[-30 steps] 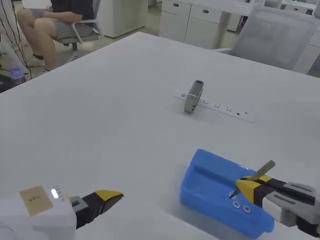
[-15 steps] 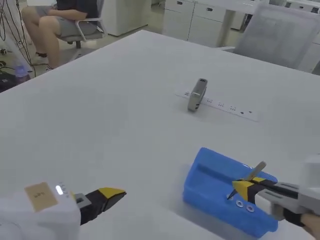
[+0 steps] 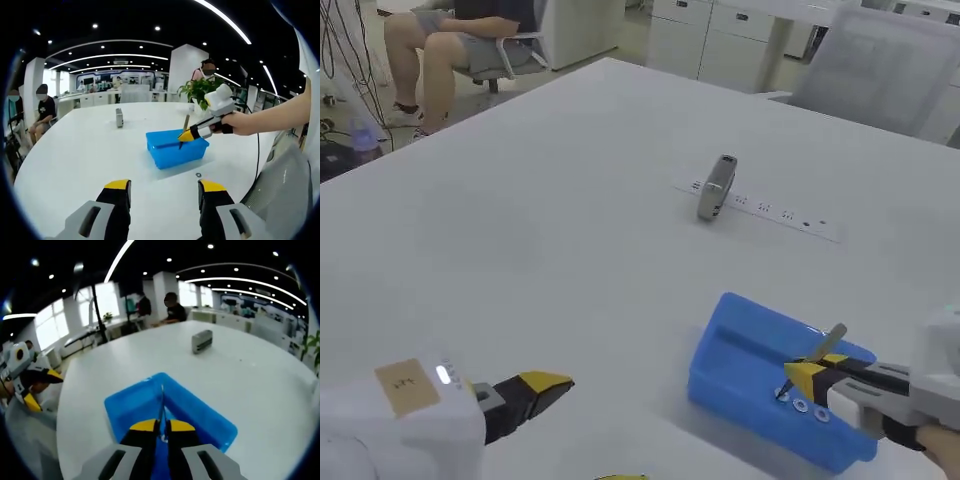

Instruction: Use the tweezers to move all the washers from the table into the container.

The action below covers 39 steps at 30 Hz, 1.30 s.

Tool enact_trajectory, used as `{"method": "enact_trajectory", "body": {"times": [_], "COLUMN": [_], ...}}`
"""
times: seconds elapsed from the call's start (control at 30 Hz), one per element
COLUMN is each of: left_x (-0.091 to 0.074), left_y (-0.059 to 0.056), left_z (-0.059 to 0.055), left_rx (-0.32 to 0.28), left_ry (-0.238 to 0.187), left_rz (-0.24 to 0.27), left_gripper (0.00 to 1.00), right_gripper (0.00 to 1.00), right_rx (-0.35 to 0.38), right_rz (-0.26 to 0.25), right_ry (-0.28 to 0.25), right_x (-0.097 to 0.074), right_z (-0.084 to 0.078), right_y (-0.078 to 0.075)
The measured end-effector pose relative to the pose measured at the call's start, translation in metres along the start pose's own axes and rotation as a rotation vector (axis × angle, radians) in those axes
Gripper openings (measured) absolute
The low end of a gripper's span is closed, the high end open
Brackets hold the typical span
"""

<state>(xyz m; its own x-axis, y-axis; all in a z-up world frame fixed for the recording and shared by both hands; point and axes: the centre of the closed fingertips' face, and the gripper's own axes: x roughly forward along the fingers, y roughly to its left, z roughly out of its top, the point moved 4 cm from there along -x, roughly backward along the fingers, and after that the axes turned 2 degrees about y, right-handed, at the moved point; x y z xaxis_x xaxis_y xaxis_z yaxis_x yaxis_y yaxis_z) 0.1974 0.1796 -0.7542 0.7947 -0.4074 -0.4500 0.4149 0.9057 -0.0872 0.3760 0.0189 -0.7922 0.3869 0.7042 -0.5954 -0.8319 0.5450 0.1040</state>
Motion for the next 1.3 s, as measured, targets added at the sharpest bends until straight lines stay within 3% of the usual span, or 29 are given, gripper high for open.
{"method": "enact_trajectory", "body": {"times": [0.1,0.27,0.6,0.9,1.13,1.3], "left_x": [0.000,0.000,0.000,0.001,0.001,0.001], "left_y": [-0.002,-0.002,-0.002,-0.002,-0.002,-0.002], "left_z": [0.003,0.002,0.001,0.000,0.000,-0.001], "left_rx": [-0.013,-0.010,-0.005,0.000,-0.001,0.001], "left_ry": [-0.019,-0.015,-0.008,-0.002,0.002,0.007], "left_rz": [-0.014,-0.013,-0.013,-0.017,-0.016,-0.018], "left_gripper": [0.55,0.55,0.54,0.54,0.54,0.53], "right_gripper": [0.04,0.04,0.04,0.04,0.04,0.04], "right_rx": [-0.007,-0.025,-0.061,-0.073,-0.035,-0.023], "right_rz": [-0.001,0.009,0.062,0.133,0.154,0.162], "right_ry": [-0.016,-0.057,-0.120,-0.069,0.008,0.042], "right_x": [-0.005,-0.017,-0.048,-0.048,-0.040,-0.036], "right_z": [0.005,0.019,0.035,0.011,-0.021,-0.034], "right_y": [0.004,0.013,0.049,0.075,0.081,0.082]}}
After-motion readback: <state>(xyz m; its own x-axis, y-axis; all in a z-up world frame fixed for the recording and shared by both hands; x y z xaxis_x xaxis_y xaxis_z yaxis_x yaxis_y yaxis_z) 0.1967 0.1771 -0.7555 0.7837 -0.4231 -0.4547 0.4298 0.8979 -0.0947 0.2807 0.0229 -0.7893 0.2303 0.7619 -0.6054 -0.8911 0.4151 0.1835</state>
